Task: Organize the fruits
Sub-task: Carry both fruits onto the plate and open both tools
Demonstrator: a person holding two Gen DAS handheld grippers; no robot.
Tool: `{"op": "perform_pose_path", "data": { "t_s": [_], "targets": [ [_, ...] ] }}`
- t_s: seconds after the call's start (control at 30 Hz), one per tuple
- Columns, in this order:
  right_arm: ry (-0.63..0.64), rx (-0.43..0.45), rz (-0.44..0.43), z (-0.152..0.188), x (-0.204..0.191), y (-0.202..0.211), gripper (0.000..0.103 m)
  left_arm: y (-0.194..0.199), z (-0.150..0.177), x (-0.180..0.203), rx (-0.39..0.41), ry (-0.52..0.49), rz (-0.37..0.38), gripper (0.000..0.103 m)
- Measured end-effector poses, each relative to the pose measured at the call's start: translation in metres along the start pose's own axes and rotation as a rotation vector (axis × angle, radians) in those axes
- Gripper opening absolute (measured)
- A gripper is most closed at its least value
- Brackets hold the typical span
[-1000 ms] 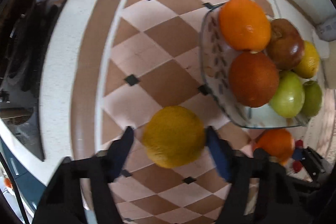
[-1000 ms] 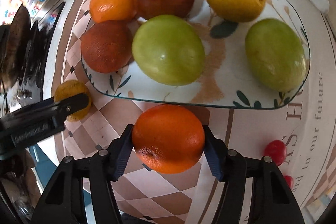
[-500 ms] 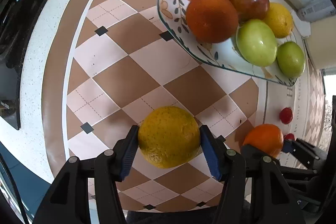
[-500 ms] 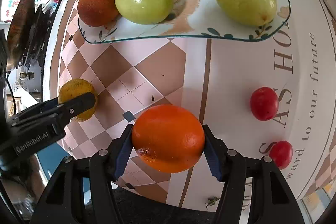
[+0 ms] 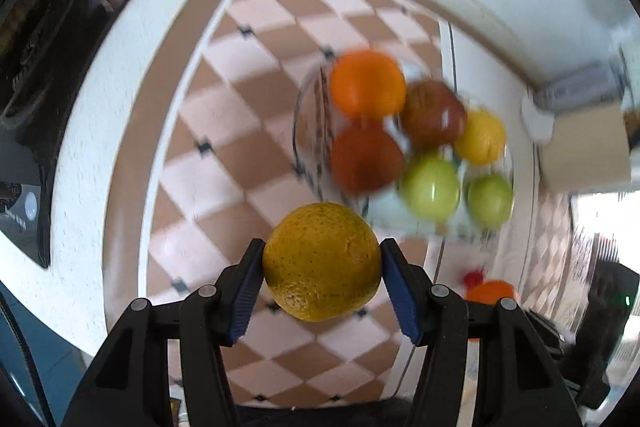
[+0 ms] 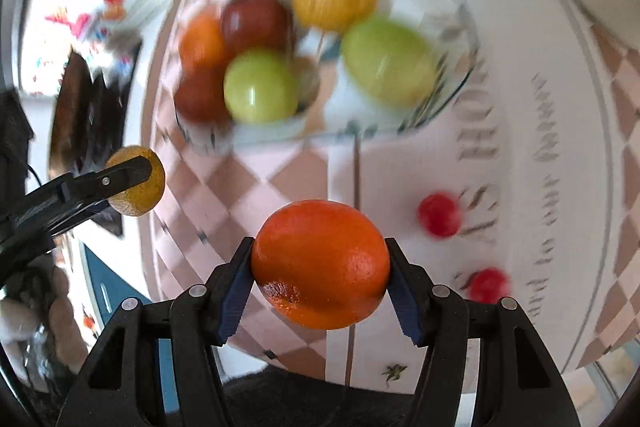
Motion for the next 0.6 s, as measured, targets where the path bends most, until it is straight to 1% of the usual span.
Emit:
{"op": "perform_pose_path", "data": {
  "t_s": [0.03,0.13,0.2,0.3,0.4,0.47,0.6],
  "targets": [
    [-0.007,0.021,-0.002,-0.009,0.001,0.008,0.064,-0.001,-0.013,-0.007,0.004,0.008,-0.006,0.055],
    [-0.050,0.081,-0.007,-0.040,0.012,0.028,0.064,-0.006,-0.039,-0.023,0.007,0.042,-0.018,0.055],
    [-0.075,0.126,0.010,-0.069,0.024,0.038,0.064,-0.014,-0.050,-0.024,-0.002,0.059,-0.021,0.055],
    [-0.093,0.162,0.050,-0.105,0.035,0.041,0.064,-0.030,-0.068,-0.027,-0.034,0.063,-0.031,0.055],
    [-0.086,0.176,0.094,-0.134,0.043,0.036,0.064,-0.041,-0.072,-0.023,-0.055,0.045,-0.050,0.055],
    [-0.071,0.180,0.114,-0.147,0.039,0.028,0.064,-0.042,-0.074,-0.025,-0.054,0.033,-0.065,0.055],
    [-0.040,0.166,0.139,-0.162,0.032,0.017,0.064,-0.044,-0.074,-0.026,-0.050,0.046,-0.048,0.056]
  ]
}}
Point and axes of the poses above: each gripper's, at about its wrist camera, not at the fingertips, and y roughly against the way its jaws point, x to its right, z to its underside, the point moved 6 cm from there along -y, roughly the way its jaws point, and after that the axes turned 12 degrees about -y, right-handed, at the moved point
